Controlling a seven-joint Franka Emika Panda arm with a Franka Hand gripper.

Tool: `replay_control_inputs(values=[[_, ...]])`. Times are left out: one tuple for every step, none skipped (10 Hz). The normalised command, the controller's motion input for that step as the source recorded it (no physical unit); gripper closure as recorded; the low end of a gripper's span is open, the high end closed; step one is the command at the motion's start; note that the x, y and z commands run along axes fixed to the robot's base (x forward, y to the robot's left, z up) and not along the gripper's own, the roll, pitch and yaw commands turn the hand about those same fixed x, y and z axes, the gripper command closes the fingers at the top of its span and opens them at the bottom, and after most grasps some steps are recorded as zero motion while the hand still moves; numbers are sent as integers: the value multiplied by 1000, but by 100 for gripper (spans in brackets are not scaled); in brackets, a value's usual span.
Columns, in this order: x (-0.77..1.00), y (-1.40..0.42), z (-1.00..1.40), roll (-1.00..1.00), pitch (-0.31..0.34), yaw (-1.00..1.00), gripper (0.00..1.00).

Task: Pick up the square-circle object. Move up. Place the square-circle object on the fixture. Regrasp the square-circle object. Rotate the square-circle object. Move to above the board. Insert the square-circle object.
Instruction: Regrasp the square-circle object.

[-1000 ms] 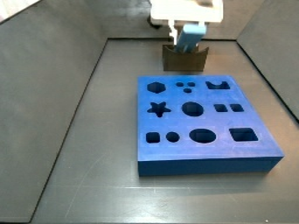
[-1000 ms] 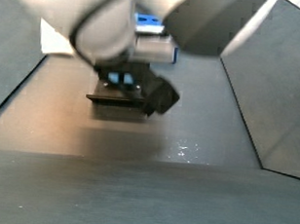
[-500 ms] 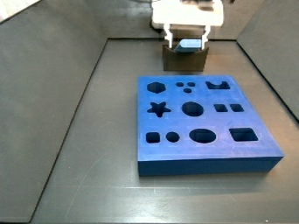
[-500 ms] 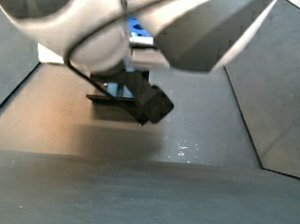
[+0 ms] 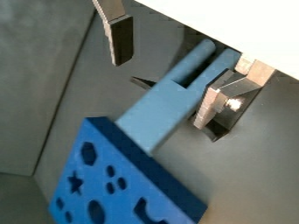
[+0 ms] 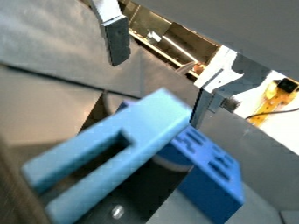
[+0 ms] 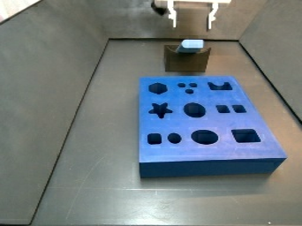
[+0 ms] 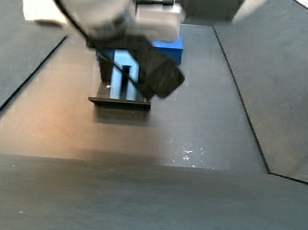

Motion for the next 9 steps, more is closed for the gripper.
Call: replay_control_inputs(values=[[-32, 5, 495, 14, 30, 23, 0], [-28, 7, 241, 15, 39, 19, 0], [-1000, 0, 0, 48, 1, 9, 0], [-1000, 0, -24, 40, -12, -6, 0], [-1000, -4, 13, 48, -50, -22, 0], [-1000, -4, 11, 47, -69, -20, 0], [-1000, -2, 3, 46, -81, -16, 0], [-1000, -8, 9, 48, -115, 4, 0], [-1000, -9, 14, 49, -129, 11, 0]])
